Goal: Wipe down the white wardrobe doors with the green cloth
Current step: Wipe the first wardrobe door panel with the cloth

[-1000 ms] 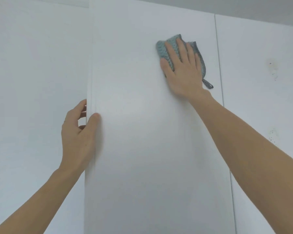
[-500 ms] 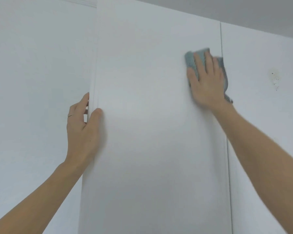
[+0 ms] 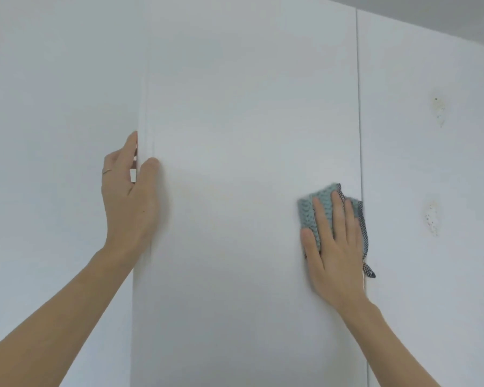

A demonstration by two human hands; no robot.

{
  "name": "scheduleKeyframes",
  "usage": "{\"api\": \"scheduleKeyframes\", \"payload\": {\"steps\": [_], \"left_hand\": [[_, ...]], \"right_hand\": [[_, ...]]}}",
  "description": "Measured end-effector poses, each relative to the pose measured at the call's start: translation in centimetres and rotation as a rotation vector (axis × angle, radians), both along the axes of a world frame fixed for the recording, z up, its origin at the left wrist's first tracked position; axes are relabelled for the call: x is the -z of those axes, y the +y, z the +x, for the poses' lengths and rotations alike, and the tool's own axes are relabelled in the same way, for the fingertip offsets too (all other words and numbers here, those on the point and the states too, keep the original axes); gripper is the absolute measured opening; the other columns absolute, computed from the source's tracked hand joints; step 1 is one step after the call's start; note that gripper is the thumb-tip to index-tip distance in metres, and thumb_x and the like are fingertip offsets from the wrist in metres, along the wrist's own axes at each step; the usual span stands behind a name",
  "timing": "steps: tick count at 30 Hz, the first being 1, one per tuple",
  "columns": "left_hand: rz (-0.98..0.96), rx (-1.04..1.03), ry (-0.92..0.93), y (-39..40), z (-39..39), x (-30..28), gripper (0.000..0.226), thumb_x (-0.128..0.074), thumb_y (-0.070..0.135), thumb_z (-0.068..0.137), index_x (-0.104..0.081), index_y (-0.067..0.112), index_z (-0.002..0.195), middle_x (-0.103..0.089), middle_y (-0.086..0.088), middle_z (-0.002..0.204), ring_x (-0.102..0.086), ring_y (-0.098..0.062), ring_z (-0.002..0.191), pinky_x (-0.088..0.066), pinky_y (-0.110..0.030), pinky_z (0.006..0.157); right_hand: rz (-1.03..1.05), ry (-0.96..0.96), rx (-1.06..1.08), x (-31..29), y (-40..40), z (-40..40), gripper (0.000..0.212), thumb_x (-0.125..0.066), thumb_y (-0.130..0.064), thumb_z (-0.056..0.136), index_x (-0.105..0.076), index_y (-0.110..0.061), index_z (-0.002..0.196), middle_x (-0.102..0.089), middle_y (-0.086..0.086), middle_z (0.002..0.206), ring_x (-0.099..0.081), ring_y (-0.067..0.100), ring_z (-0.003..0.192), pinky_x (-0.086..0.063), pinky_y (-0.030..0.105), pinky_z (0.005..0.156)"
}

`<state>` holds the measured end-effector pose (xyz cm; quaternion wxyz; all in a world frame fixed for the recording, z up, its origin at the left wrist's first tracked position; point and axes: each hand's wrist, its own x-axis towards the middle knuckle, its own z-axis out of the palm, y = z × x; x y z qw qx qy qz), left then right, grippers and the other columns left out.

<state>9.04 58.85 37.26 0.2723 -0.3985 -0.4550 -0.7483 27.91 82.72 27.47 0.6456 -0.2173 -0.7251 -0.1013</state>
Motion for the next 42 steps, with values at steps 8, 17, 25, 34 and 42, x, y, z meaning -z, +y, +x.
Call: {"api": "scheduleKeyframes", "payload": {"steps": [8,17,25,34,42], "left_hand": [[-0.035,-0.001,-0.008,-0.1,0.4,-0.1,0.037,-0.047,0.022,0.100,-0.065,0.036,0.130,-0.048,0.010,0.112,-0.049,0.007,0.094,-0.038,-0.003,0.082],[-0.106,0.085,-0.037,-1.8,0.0,5.0,0.053,-0.048,0.018,0.103,-0.055,0.046,0.147,-0.057,0.011,0.131,-0.057,0.013,0.102,-0.046,-0.010,0.095],[-0.196,0.150,-0.067,-4.3,-1.1,9.8,0.049,-0.054,0.006,0.103,-0.066,0.038,0.138,-0.063,0.005,0.133,-0.062,-0.010,0.122,-0.051,-0.050,0.109],[-0.212,0.127,-0.052,-4.3,0.1,11.1,0.051,-0.053,0.004,0.107,-0.056,0.031,0.149,-0.063,0.000,0.136,-0.064,0.015,0.100,-0.047,-0.003,0.079],[-0.181,0.101,-0.037,-3.3,-0.8,12.0,0.050,-0.053,0.009,0.108,-0.052,0.033,0.152,-0.060,0.004,0.142,-0.054,0.001,0.133,-0.048,-0.008,0.095]], "right_hand": [[-0.008,0.056,-0.019,-17.4,1.2,-0.2,0.061,-0.022,-0.052,0.106,-0.016,-0.033,0.163,-0.005,0.003,0.172,0.000,0.029,0.158,-0.005,0.050,0.127],[-0.057,0.027,-0.031,7.9,-1.7,-1.2,0.058,-0.028,-0.043,0.109,-0.015,-0.030,0.164,-0.005,0.003,0.172,-0.001,0.027,0.159,-0.013,0.055,0.126],[-0.004,-0.095,-0.028,9.7,-1.7,-0.7,0.054,-0.024,-0.047,0.109,-0.016,-0.037,0.162,-0.009,0.003,0.172,-0.005,0.027,0.158,-0.016,0.058,0.124],[0.004,0.042,0.016,-2.9,-1.7,-1.9,0.056,-0.024,-0.046,0.110,-0.020,-0.030,0.163,-0.010,0.003,0.172,-0.003,0.025,0.158,-0.006,0.048,0.128],[-0.123,-0.101,-0.037,22.8,-5.1,-2.1,0.055,-0.021,-0.049,0.110,-0.012,-0.037,0.163,-0.007,0.003,0.172,-0.009,0.034,0.158,-0.020,0.063,0.118]]}}
